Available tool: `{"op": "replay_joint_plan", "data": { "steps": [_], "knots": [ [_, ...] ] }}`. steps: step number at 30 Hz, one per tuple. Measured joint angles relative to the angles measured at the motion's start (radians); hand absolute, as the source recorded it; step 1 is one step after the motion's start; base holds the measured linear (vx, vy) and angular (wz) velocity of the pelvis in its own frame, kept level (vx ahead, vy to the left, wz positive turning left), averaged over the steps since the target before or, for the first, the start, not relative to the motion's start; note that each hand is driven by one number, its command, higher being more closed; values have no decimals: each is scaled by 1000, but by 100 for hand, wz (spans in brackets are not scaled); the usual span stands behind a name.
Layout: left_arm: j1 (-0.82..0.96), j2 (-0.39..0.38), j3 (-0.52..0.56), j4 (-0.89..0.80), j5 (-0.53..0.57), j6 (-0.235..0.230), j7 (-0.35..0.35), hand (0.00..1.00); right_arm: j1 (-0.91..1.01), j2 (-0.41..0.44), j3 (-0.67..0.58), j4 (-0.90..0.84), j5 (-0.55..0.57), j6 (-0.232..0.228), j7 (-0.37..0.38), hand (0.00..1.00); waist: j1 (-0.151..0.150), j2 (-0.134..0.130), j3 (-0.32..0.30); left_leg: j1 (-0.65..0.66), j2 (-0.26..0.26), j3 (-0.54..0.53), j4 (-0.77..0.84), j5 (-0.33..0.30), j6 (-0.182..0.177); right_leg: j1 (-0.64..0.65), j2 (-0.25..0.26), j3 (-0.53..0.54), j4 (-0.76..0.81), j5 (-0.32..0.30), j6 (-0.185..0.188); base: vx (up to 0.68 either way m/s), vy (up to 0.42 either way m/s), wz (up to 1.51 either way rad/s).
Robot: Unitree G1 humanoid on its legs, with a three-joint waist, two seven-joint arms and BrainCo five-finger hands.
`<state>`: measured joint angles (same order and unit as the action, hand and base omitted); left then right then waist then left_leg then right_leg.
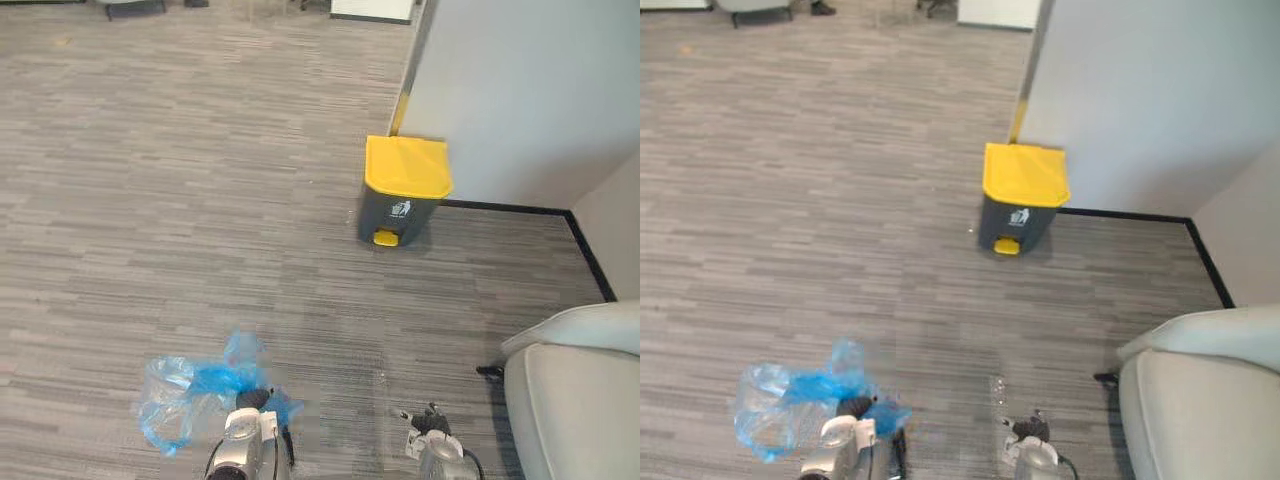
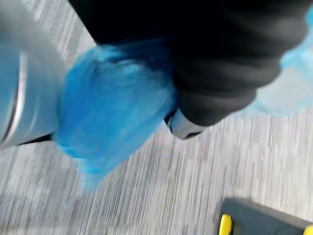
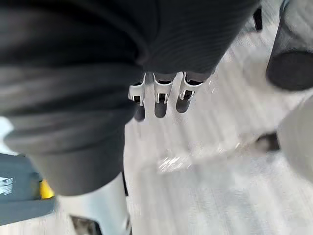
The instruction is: Gather rubbish on tea table into small bin, then transfer packed bag to large trash can.
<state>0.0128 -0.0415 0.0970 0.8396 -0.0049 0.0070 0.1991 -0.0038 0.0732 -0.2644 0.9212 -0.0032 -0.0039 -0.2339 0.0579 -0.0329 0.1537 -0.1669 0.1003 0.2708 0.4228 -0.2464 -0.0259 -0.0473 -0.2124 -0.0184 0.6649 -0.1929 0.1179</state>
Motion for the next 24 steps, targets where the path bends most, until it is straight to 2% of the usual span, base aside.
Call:
{"op": "replay_joint_plan", "data": {
  "steps": [2,4,5,6,7,8,9,10,11,12,13,14,16,17,18,20,22,23,24],
  "knots": [
    [-1,3,-9,17,-1,1,7,100,11,-5,0,-8,-1,3,-1,0,-13,9,6,76,-5,17,-31,-20,6,-129,-10,5,255,27,-1,281,166,-29],
    [-3,9,-9,32,-1,1,15,100,11,-4,-6,-5,-27,-5,-2,0,-27,9,6,149,-11,24,-82,-27,3,-218,-3,-46,343,2,-18,327,50,2],
    [-9,9,-9,41,-1,1,15,100,6,-4,-6,-5,-38,-5,-2,0,-33,5,4,189,-11,21,-113,-32,-5,-260,4,-98,330,-16,-31,364,-13,9],
    [-11,8,-9,42,-1,1,15,100,3,-4,-7,-5,-38,-5,-2,0,-35,4,4,203,-10,21,-123,-36,-10,-275,7,-121,312,-24,-34,377,-62,10],
    [-18,6,-7,54,-1,1,15,100,-5,-6,-8,-4,-39,-6,-2,0,-38,4,5,245,-7,23,-153,-37,-13,-304,16,-175,232,-47,-49,390,-104,13],
    [-21,7,-6,68,-1,1,15,100,-10,-7,-6,-4,-39,-6,-2,0,-51,7,7,284,0,22,-180,-37,-14,-308,34,-215,113,-48,-64,395,-125,15],
    [-22,7,-6,70,-1,0,15,100,-12,-6,-6,-4,-39,-7,-2,0,-55,8,7,296,2,22,-188,-39,-17,-307,41,-226,59,-42,-69,528,-205,26],
    [-22,8,-8,75,-1,0,14,100,-15,-6,-6,-1,-40,-8,-2,0,-58,5,4,333,4,18,-213,-49,-43,-296,65,-238,-132,30,-88,554,-220,18],
    [-35,4,-3,90,1,1,14,100,-14,-15,-10,7,-43,-6,1,0,-55,6,14,359,1,-13,-221,-66,-70,-269,86,-245,-199,92,-156,547,-205,6],
    [-35,-1,0,95,1,0,13,100,-22,-23,-15,8,-45,-5,-1,0,-51,26,12,362,18,-17,-225,-63,-73,-263,101,-251,-201,91,-157,425,-157,-17],
    [-38,-12,0,98,1,0,12,100,-33,-29,-36,10,-56,-5,-2,0,-50,46,9,362,32,-38,-225,-41,-73,-266,123,-247,-197,52,-167,387,-173,-18],
    [-41,-13,-2,100,3,0,10,100,-34,-24,-50,19,-66,-3,-2,0,-55,50,9,362,45,-53,-207,-24,-80,-259,132,-252,-184,18,-175,388,-200,-8],
    [-49,-13,-5,100,4,0,9,100,-33,-22,-53,20,-69,-3,-2,0,-60,54,11,352,69,-89,-122,-13,-85,-215,148,-269,-198,-8,-182,312,-175,12],
    [-53,-12,-6,100,4,-1,8,100,-26,-23,-49,22,-68,-3,-2,0,-63,56,12,321,92,-120,-18,0,-96,-166,162,-284,-225,-17,-184,376,-197,29],
    [-57,-11,-6,96,4,-1,0,100,-15,-20,-42,24,-68,-2,-2,0,-61,50,12,245,119,-160,182,60,-121,-91,178,-293,-277,-24,-190,414,-190,23],
    [-47,-11,0,82,4,-3,-8,100,-14,-18,-21,40,-68,0,-2,0,-56,47,13,112,148,-163,435,36,-125,-3,200,-284,-355,-28,-198,358,-89,-10],
    [-33,-12,3,80,3,-2,-8,100,-21,-12,-9,43,-67,2,-1,0,-48,43,15,37,148,-113,426,-12,-94,52,204,-255,-399,-26,-197,270,5,-37],
    [-29,-12,3,80,3,-2,-8,100,-20,-10,-8,43,-67,3,-2,0,-46,42,15,23,146,-101,400,-21,-89,59,203,-245,-406,-26,-196,269,78,-56],
    [-21,-12,4,76,3,-1,-7,100,-19,-4,-8,43,-67,4,-2,0,-36,41,16,7,130,-81,267,-32,-88,80,197,-224,-421,-24,-192,277,134,-60]
  ]
}}
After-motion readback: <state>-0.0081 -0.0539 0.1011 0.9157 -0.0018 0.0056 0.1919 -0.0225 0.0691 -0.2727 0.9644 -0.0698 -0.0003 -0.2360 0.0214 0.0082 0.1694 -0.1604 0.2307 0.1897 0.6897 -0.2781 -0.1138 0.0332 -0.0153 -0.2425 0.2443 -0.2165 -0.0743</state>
